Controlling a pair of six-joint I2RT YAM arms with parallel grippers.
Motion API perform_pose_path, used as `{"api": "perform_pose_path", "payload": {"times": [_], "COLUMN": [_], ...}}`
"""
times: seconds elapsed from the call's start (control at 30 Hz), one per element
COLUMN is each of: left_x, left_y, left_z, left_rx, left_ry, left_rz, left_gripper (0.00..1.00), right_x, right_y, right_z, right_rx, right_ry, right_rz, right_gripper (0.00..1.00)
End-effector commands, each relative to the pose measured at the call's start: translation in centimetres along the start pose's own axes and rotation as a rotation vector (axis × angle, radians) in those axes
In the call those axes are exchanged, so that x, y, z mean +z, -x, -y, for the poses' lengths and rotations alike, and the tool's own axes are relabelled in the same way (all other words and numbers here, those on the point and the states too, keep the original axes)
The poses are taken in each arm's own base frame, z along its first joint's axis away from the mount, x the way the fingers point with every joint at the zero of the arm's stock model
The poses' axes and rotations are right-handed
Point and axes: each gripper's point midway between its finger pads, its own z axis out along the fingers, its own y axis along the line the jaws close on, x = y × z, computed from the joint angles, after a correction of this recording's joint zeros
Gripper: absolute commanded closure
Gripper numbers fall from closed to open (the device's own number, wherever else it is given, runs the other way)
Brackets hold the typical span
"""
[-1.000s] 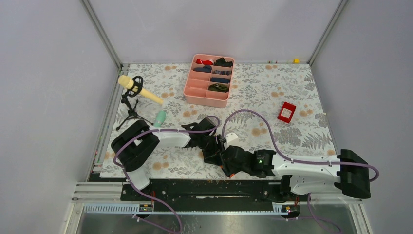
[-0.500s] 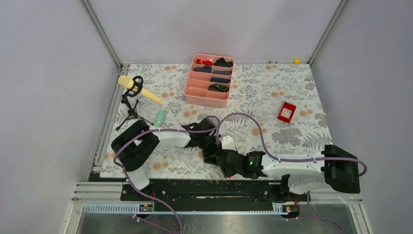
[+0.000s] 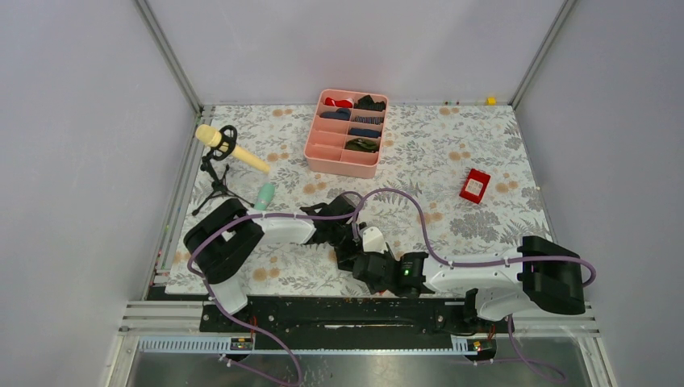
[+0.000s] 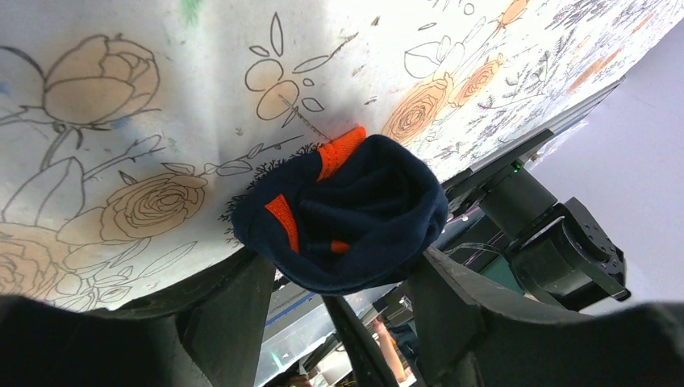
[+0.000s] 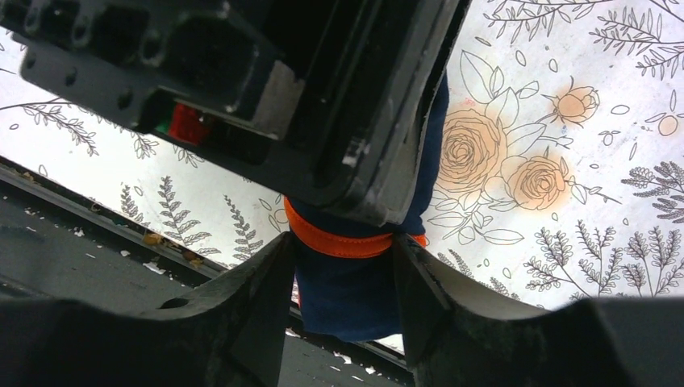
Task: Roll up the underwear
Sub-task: Roll the underwear to the center of the board.
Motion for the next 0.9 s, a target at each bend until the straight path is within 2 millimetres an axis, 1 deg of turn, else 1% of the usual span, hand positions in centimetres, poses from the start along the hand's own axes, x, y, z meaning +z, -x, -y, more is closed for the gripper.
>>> {"api": "perform_pose_path", "payload": {"times": [0.0,0.07,0.33,0.37,0.53,0.67,0.87], "left_x": [-0.8,-1.2,-3.3,-3.5,-5.2,-6.7,-8.4], "left_y": [0.0,0.1,0.6,0.6,1.4,2.4,2.6], "left_z": [-0.3,0.1,1.4,1.5,1.7,2.2,2.7], "left_rx": [0.004,0.005,0.008,0.006,-0.009,-0.012,-0.009], "left_ry": [0.027,0.014,-0.028,-0.032,-0.063,-0.102,-0.115], "left_rz": [0.023,0.029,0.062,0.066,0.103,0.142,0.178], "left_gripper": [0.39,0.37,0.23,0.22,0.19,0.18,0.18], "right_x": [0.6,0.7,0.7,0.7,0.4,0.3,0.4], "right_y": [-1.6,-1.7,-1.8,-1.7,-1.8,-1.9,-1.8], "right_z": [1.8,1.9,1.9,1.9,1.9,1.8,2.0], "right_rx": [-0.016,-0.017,-0.009,-0.004,0.016,0.039,0.092], "right_ry": [-0.088,-0.093,-0.087,-0.080,-0.037,0.011,0.068], "right_rz": [-0.035,-0.038,-0.030,-0.023,0.004,0.011,0.015], "right_gripper": [0.49,0.56,0.84,0.86,0.93,0.94,0.96]}}
